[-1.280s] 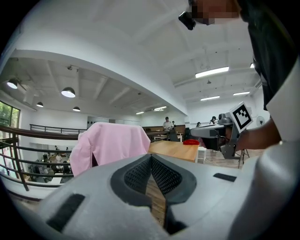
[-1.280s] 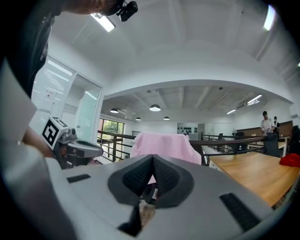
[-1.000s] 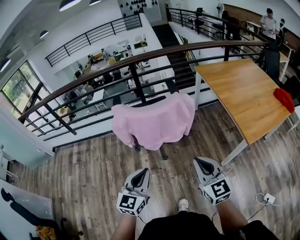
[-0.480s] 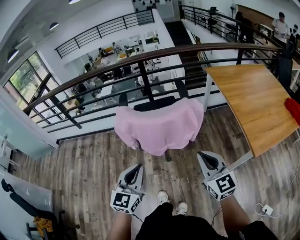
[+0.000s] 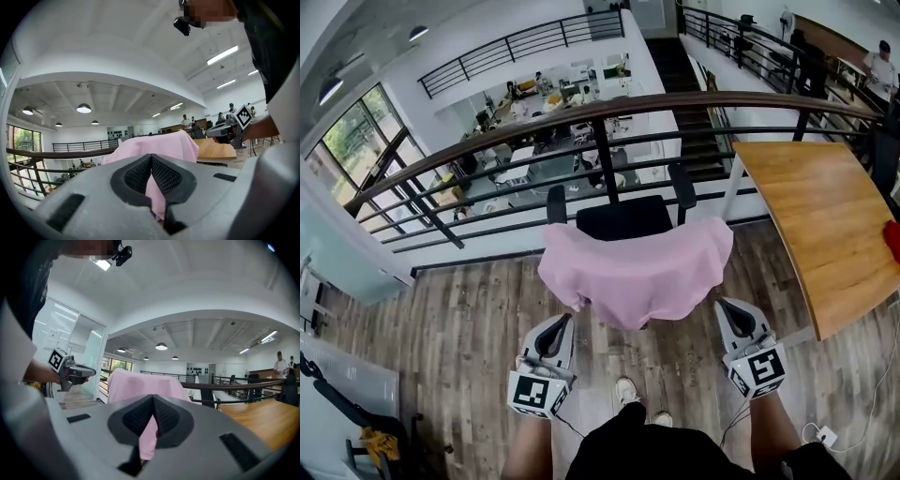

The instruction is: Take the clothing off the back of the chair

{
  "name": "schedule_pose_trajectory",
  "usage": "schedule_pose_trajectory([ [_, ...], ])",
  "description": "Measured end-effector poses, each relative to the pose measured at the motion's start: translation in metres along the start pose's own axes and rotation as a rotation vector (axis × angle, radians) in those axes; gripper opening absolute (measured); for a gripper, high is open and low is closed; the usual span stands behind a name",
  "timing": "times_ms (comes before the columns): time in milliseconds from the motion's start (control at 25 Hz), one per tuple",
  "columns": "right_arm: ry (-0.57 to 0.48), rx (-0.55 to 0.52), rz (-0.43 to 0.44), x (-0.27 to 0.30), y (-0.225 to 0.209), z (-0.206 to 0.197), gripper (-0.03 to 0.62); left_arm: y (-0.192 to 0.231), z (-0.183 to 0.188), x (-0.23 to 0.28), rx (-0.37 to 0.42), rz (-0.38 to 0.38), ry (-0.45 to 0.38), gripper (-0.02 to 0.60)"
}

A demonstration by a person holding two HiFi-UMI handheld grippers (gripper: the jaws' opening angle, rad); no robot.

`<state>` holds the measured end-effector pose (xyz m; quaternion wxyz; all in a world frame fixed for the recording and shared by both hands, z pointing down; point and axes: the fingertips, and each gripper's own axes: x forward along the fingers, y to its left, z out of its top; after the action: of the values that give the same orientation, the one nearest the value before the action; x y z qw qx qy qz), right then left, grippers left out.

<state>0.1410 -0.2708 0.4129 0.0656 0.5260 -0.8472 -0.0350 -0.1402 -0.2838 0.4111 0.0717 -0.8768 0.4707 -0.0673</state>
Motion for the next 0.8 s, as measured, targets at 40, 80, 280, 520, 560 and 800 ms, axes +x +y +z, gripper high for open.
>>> schedule_pose_trajectory([
  [40,0.003,0.0,-0.012,0.006,-0.004,-0.001,0.006,0.01,0.0,0.003,0.006,-0.004,-0.004,0.017],
  [80,0.011,0.0,-0.025,0.01,-0.009,-0.003,0.006,0.021,0.0,0.006,0.006,-0.008,-0.012,0.017],
  [280,0.086,-0.012,-0.072,0.033,-0.035,-0.014,0.093,0.072,-0.012,0.023,-0.003,-0.026,0.011,0.166],
  [520,0.147,-0.102,-0.123,0.061,-0.091,-0.022,0.169,0.109,-0.037,0.057,0.025,-0.055,0.064,0.234],
  [560,0.154,-0.108,-0.126,0.066,-0.096,-0.022,0.17,0.112,-0.04,0.062,0.023,-0.063,0.07,0.24],
  [800,0.206,-0.17,-0.075,0.098,-0.12,-0.034,0.197,0.122,-0.063,0.09,0.039,-0.104,0.137,0.272],
])
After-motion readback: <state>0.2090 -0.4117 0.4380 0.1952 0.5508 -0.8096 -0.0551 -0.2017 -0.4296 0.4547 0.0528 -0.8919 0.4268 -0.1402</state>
